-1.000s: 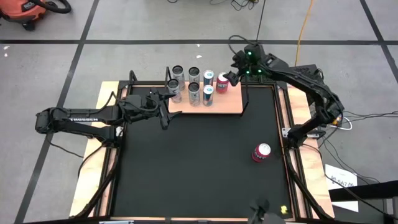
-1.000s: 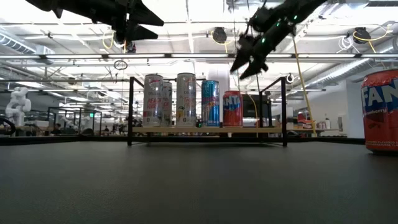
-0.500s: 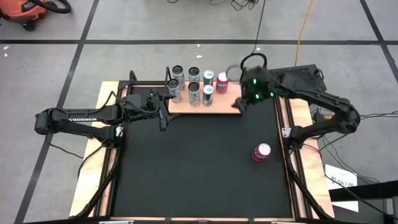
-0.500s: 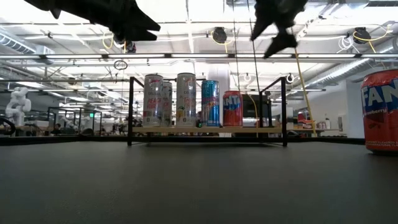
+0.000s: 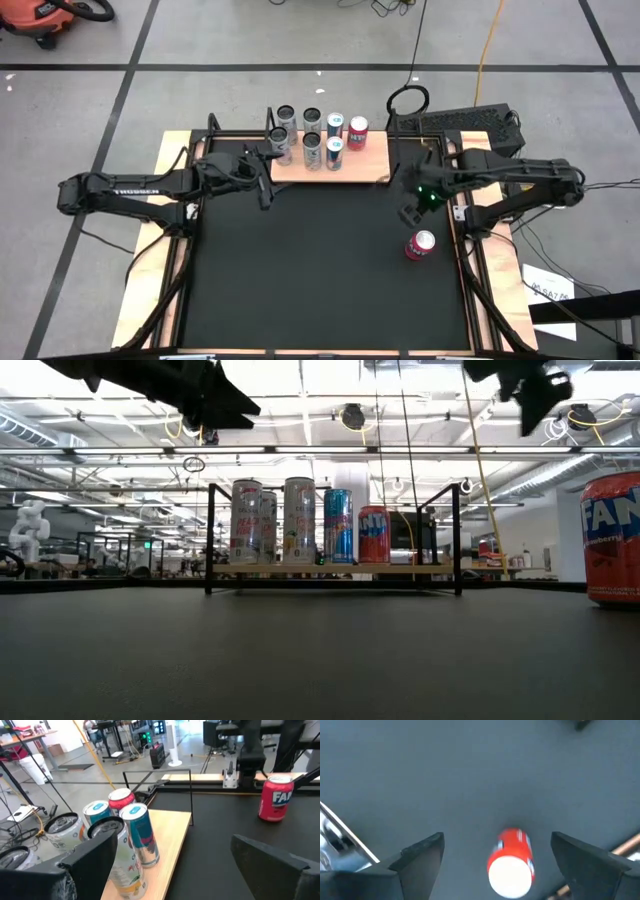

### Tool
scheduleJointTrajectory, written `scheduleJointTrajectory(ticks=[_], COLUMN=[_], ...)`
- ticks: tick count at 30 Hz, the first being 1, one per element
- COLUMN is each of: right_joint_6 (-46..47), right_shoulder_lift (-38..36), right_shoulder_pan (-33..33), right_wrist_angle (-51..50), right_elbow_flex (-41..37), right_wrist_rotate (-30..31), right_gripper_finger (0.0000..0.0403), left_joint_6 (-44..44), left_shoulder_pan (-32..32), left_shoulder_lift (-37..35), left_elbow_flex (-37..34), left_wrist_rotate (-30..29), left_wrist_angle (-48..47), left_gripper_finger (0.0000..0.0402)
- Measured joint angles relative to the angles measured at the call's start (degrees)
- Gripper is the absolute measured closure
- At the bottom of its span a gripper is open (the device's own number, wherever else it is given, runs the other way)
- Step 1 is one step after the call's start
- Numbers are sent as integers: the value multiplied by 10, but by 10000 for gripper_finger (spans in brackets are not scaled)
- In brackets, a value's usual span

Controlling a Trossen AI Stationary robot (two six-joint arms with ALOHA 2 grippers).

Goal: Place canned beverage on shelf
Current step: Put the red soda can on the shelf aligned with the other red soda can on the shelf

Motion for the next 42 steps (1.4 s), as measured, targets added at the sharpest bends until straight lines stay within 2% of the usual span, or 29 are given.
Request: scheduleJointTrajectory(ticks=[5,9,12,17,23,28,36,42], right_joint_6=[39,77,126,190,243,260,268,285], right_shoulder_lift=[0,-1,-11,-46,-70,-67,-57,-48], right_shoulder_pan=[66,116,144,185,202,203,203,203], right_wrist_angle=[-21,-23,-30,-2,41,70,137,133], right_elbow_flex=[0,-7,-35,-112,-186,-230,-285,-293], right_wrist_rotate=[5,33,57,59,52,28,44,44], right_gripper_finger=[51,51,48,41,28,28,29,61], left_joint_6=[-1,-1,-1,-1,-3,-3,-1,0], left_shoulder_pan=[0,0,0,-2,-9,-13,-12,-11], left_shoulder_lift=[34,73,105,146,158,158,158,158], left_elbow_flex=[0,0,0,0,0,0,0,0], left_wrist_rotate=[-1,-2,-4,-8,-39,-42,-42,-42], left_wrist_angle=[20,77,138,233,255,250,250,242], left_gripper_finger=[11,11,11,11,11,11,11,11])
